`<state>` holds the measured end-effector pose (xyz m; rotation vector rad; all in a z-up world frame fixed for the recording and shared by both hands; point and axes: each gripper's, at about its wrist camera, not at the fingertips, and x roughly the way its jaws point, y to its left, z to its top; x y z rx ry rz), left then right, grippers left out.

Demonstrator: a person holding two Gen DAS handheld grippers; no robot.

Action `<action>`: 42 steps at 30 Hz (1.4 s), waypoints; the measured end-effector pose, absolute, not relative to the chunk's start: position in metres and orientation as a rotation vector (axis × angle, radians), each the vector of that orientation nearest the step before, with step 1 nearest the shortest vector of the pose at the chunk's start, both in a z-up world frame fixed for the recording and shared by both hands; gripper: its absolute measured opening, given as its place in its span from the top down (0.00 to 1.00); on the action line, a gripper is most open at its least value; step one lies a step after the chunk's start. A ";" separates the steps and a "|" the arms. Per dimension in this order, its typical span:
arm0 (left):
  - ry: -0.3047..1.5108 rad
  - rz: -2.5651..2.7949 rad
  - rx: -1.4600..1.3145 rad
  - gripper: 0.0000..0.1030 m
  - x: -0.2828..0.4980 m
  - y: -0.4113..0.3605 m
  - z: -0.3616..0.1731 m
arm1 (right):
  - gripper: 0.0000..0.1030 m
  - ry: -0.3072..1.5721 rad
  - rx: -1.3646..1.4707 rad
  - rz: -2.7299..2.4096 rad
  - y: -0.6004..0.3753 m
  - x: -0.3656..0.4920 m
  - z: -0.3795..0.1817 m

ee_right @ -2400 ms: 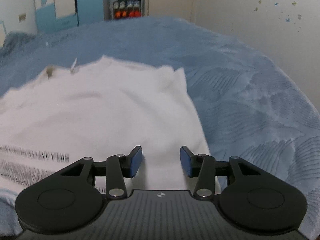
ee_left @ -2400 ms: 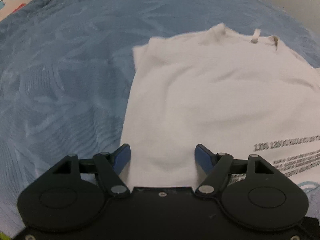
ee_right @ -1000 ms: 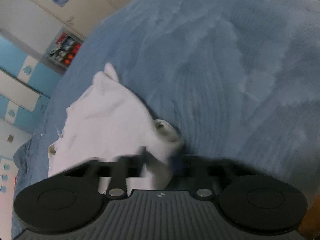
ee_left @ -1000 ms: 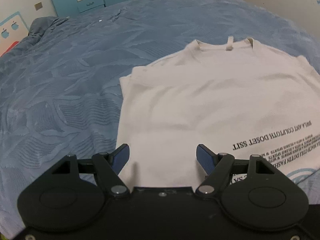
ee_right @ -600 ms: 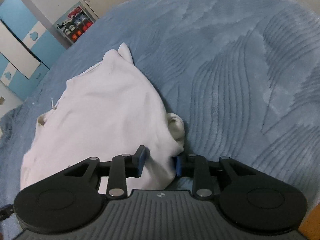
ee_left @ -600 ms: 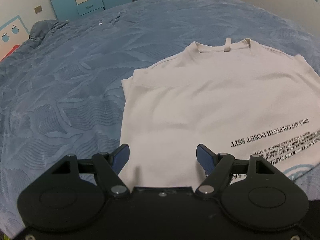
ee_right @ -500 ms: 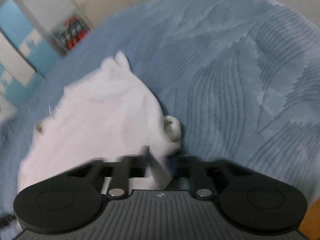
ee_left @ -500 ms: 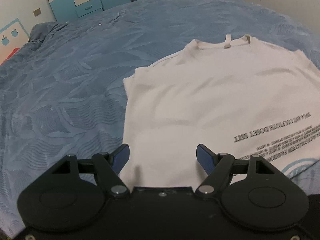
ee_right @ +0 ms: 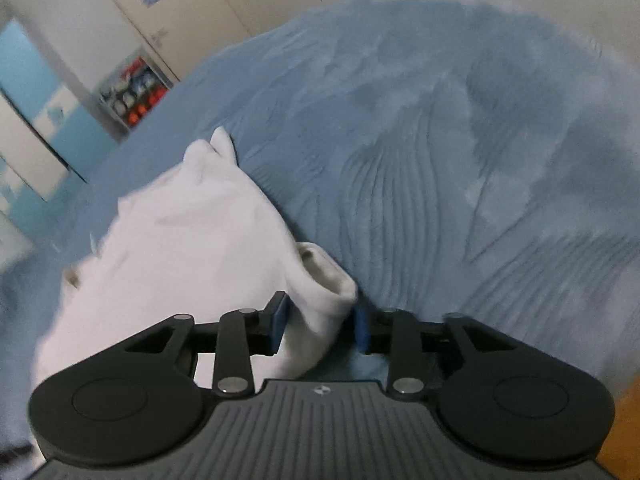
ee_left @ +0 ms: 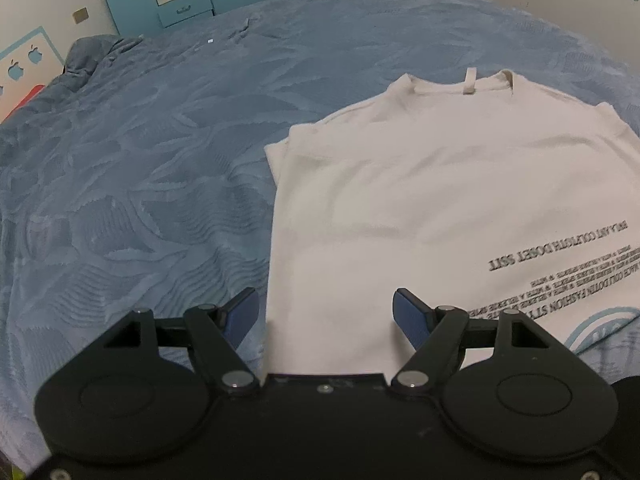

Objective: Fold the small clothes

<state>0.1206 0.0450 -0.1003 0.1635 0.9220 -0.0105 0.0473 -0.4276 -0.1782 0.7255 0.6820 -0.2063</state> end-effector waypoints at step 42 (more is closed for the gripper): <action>0.918 0.181 0.008 0.26 0.145 0.204 -0.114 | 0.92 1.017 0.074 0.555 -0.029 0.103 -0.099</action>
